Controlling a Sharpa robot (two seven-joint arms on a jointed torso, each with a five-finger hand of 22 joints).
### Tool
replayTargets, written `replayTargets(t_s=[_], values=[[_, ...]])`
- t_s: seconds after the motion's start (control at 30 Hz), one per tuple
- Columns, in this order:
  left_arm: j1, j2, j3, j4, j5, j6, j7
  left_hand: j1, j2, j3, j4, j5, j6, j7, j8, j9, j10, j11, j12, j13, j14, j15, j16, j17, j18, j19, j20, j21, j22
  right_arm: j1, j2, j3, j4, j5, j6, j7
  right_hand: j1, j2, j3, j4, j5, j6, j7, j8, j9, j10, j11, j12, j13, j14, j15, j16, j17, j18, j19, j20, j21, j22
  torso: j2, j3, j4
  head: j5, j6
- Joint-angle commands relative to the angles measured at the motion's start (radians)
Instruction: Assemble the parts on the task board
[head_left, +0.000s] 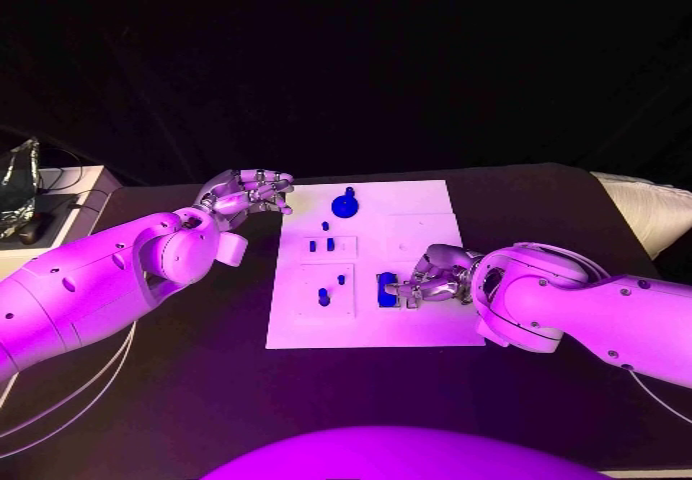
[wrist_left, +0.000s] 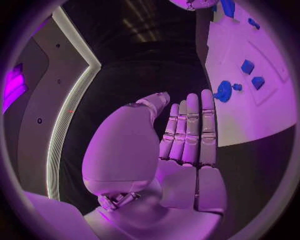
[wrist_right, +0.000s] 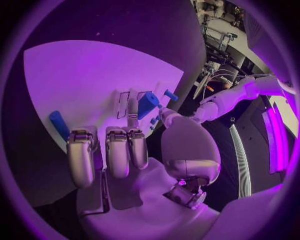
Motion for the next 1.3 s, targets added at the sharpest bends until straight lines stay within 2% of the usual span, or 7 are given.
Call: replayTargets(t_s=[0.03, 0.1, 0.2, 0.43, 0.97, 1.07, 1.3], values=[[0.0, 0.001, 0.001, 0.001, 0.006, 0.014, 0.005, -0.004, 0.01, 0.0, 0.004, 0.001, -0.004, 0.001, 0.005, -0.001, -0.007, -0.001, -0.001, -0.001, 0.004, 0.005, -0.005, 0.001, 0.012, 0.006, 0.001, -0.005, -0.001, 0.0, -0.01, 0.001, 0.013, 0.02, 0.022, 0.04, 0.058, -0.012, -0.003, -0.006, -0.041, 0.006, -0.004, 0.008, -0.003, 0.105, -0.01, 0.002, 0.263, 0.104, -0.008, 0.004, 0.263, -0.012, 0.102, -0.006, 0.004, 0.26, 0.0, 0.0002, -0.0009, 0.002, 0.0], [0.0, 0.001, 0.001, 0.001, 0.006, 0.014, 0.004, -0.004, 0.01, 0.0, 0.004, 0.001, -0.004, 0.001, 0.005, -0.001, -0.007, -0.001, -0.001, -0.001, 0.004, 0.005, -0.005, 0.001, 0.012, 0.006, 0.001, -0.005, -0.001, 0.0, -0.018, 0.002, 0.02, 0.026, 0.031, 0.048, 0.127, -0.02, -0.003, -0.009, -0.13, 0.011, -0.006, 0.015, -0.006, 0.105, -0.012, 0.002, 0.263, 0.104, -0.009, 0.004, 0.263, -0.012, 0.103, -0.007, 0.006, 0.26, 0.0, 0.0002, -0.0009, 0.002, 0.0], [0.0, 0.002, 0.001, 0.0, 0.006, 0.014, 0.004, -0.004, 0.01, 0.0, 0.004, 0.001, -0.004, 0.001, 0.005, -0.001, -0.007, -0.001, -0.001, -0.001, 0.004, 0.005, -0.005, 0.001, 0.012, 0.006, 0.001, -0.005, -0.001, 0.0, -0.02, 0.003, 0.024, 0.03, 0.039, 0.053, 0.174, -0.028, -0.004, -0.013, -0.151, 0.012, -0.007, 0.017, -0.01, 0.105, -0.013, 0.002, 0.263, 0.104, -0.01, 0.004, 0.263, -0.012, 0.103, -0.008, 0.006, 0.26, 0.0, 0.0005, -0.001, 0.002, 0.0], [0.0, 0.004, 0.0, -0.001, 0.006, 0.016, 0.002, -0.003, 0.012, 0.0, 0.007, 0.002, -0.005, 0.001, 0.005, -0.002, -0.008, -0.002, -0.001, -0.002, 0.003, 0.005, -0.006, 0.002, 0.012, 0.008, 0.001, -0.009, -0.004, 0.0, -0.007, 0.003, 0.013, 0.023, 0.034, 0.039, 0.189, -0.026, -0.003, -0.011, -0.152, 0.017, -0.009, 0.021, -0.011, 0.105, -0.014, 0.002, 0.263, 0.104, -0.011, 0.004, 0.263, -0.012, 0.103, -0.008, 0.006, 0.26, 0.0, 0.0003, 0.0004, 0.0, 0.0], [0.0, 0.002, 0.0, 0.0, 0.006, 0.018, 0.001, -0.003, 0.012, 0.0, 0.007, 0.002, -0.005, 0.001, 0.005, -0.002, -0.008, -0.002, -0.001, -0.002, 0.003, 0.005, -0.006, 0.002, 0.012, 0.008, 0.001, -0.009, -0.004, -0.013, 0.035, 0.002, -0.036, -0.011, 0.028, 0.011, 0.214, 0.002, 0.012, -0.009, -0.105, 0.019, -0.012, 0.027, -0.018, 0.105, -0.018, 0.002, 0.263, 0.104, -0.014, 0.004, 0.263, -0.012, 0.102, -0.011, 0.006, 0.26, 0.001, -0.0009, 0.0003, 0.002, -0.005], [0.0, 0.001, 0.0, 0.0, 0.006, 0.018, 0.0, -0.003, 0.012, 0.0, 0.007, 0.002, -0.005, 0.001, 0.005, -0.002, -0.008, -0.002, -0.001, -0.002, 0.003, 0.005, -0.006, 0.002, 0.012, 0.008, 0.001, -0.009, -0.004, -0.014, 0.037, 0.002, -0.042, -0.018, 0.039, 0.009, 0.248, -0.002, 0.03, -0.018, -0.137, 0.018, -0.014, 0.028, -0.022, 0.105, -0.019, 0.002, 0.263, 0.104, -0.015, 0.004, 0.263, -0.012, 0.102, -0.012, 0.005, 0.26, 0.0, -0.0012, -0.0004, 0.002, -0.006], [0.0, 0.001, 0.0, 0.0, 0.006, 0.02, -0.002, -0.002, 0.012, -0.001, 0.008, 0.002, -0.004, 0.0, 0.007, -0.002, -0.008, -0.002, 0.0, -0.002, 0.003, 0.005, -0.007, 0.003, 0.013, 0.009, 0.001, -0.011, -0.006, -0.014, 0.039, 0.002, -0.055, -0.045, 0.063, 0.005, 0.298, -0.028, 0.051, -0.036, -0.134, 0.017, -0.016, 0.029, -0.029, 0.105, -0.021, 0.002, 0.263, 0.104, -0.017, 0.004, 0.263, -0.012, 0.102, -0.013, 0.006, 0.26, -0.001, -0.0003, -0.0005, 0.002, -0.006]])
